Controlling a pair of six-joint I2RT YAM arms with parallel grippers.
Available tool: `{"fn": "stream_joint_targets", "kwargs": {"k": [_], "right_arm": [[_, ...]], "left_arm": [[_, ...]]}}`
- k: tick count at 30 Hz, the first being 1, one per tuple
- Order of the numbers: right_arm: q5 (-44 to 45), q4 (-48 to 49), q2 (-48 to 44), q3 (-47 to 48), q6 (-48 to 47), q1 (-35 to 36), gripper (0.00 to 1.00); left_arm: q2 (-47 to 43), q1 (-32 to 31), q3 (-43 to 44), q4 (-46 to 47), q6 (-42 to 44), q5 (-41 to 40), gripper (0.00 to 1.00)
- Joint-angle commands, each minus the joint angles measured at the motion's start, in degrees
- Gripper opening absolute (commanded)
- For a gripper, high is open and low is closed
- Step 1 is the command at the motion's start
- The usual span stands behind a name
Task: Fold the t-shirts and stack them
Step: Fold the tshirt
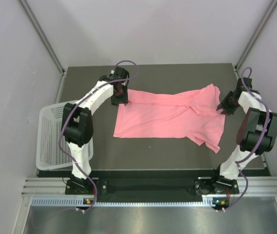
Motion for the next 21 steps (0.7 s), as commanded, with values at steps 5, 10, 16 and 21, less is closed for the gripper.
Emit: {"fn": "stream_joint_targets", "kwargs": {"k": [5,10,16,21], "right_arm": [[-2.8,4.4,2.3,1.4,1.5,0.9,0.31],[-1.5,4.7,4.2,0.5,0.8,1.0,0.33],[-0.8,5.9,5.1,-1.1,-0.3,0.9,0.34],[1.4,5.4,5.6,-0.4,-2.4,1.0,0.34]], "left_arm": [[0.6,1.2,2.5,-0.4,1.6,3.8,0.47],[0.3,1.8,1.9,-0.5,1.8,4.6,0.47],[0.3,2.3,1.6,-0.6,1.9,5.2,0.47],[0.4,2.3,1.4,-0.5,1.8,5.9,0.47]]}}
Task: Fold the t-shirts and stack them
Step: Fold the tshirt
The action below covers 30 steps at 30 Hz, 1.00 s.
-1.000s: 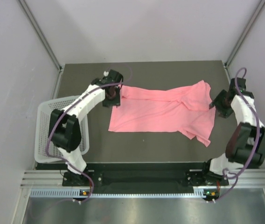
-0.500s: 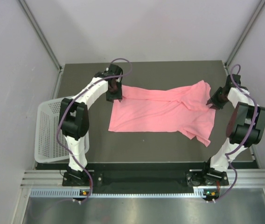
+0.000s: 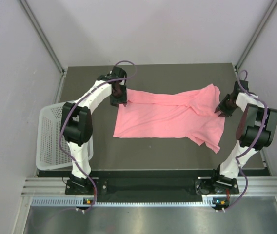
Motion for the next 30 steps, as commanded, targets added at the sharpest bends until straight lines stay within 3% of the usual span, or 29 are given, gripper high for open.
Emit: {"fn": "stream_joint_targets", "kwargs": {"k": [1,30], "right_arm": [[2.8,0.8,0.4,1.1,-2.4,0.7,0.34],[0.6,-1.1,1.8,5.2,-3.5,1.8,0.27]], "left_arm": [[-1.1,0.3,0.9,-0.2,0.4,1.2,0.47],[-2.7,0.3,-1.8,0.5,-0.2,1.9,0.47]]}}
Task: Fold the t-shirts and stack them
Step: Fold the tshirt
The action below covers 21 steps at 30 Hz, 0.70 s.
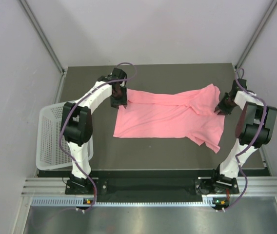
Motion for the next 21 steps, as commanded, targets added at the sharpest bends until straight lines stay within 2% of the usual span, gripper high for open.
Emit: {"fn": "stream_joint_targets", "kwargs": {"k": [1,4,8,10,21], "right_arm": [[0.2,-1.3,-0.3,3.1,-0.3,1.0,0.27],[-0.3,-1.4,-0.4,2.8,0.3,1.6,0.25],[-0.3,-1.3,0.4,3.0,0.3,1.6,0.14],[0.2,-1.6,0.6,3.5,0.3,1.7,0.12],[3.3,-4.0,-2.8,5.1,-3.0,1.7,0.23]], "left_arm": [[-2.7,0.3,-0.6,0.5,-0.1,1.0,0.46],[-3.0,0.4,-0.6,0.5,-0.1,1.0,0.46],[-2.7,0.3,-0.6,0.5,0.0,0.9,0.47],[-2.7,0.3,-0.4,0.4,0.0,0.9,0.47],[-3.5,0.3,-1.6,0.5,0.0,0.9,0.47]]}}
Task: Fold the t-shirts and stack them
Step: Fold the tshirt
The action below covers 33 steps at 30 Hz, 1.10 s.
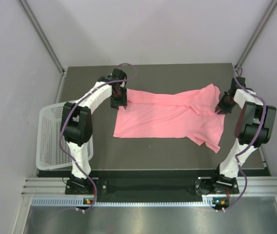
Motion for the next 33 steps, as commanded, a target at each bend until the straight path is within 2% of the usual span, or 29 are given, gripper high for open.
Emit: {"fn": "stream_joint_targets", "kwargs": {"k": [1,7,17,26,33], "right_arm": [[0.6,-0.2,-2.9,2.5,-1.9,0.6,0.25],[-0.9,1.3,0.3,3.4,-3.5,0.6,0.3],[-2.1,1.3,4.6,8.1,-4.3,0.9,0.3],[-1.7,2.3,3.9,5.7,-4.1,1.1,0.3],[-4.5,3.1,4.2,5.1,-3.6,1.2,0.31]], "left_arm": [[-3.4,0.3,-0.8,0.6,0.0,0.7,0.46],[-3.6,0.3,-1.0,0.7,0.0,1.2,0.46],[-4.3,0.3,-2.1,0.8,0.1,1.4,0.47],[-4.6,0.3,-2.5,0.7,0.1,1.2,0.47],[-4.6,0.3,-2.6,1.0,0.1,1.5,0.47]]}}
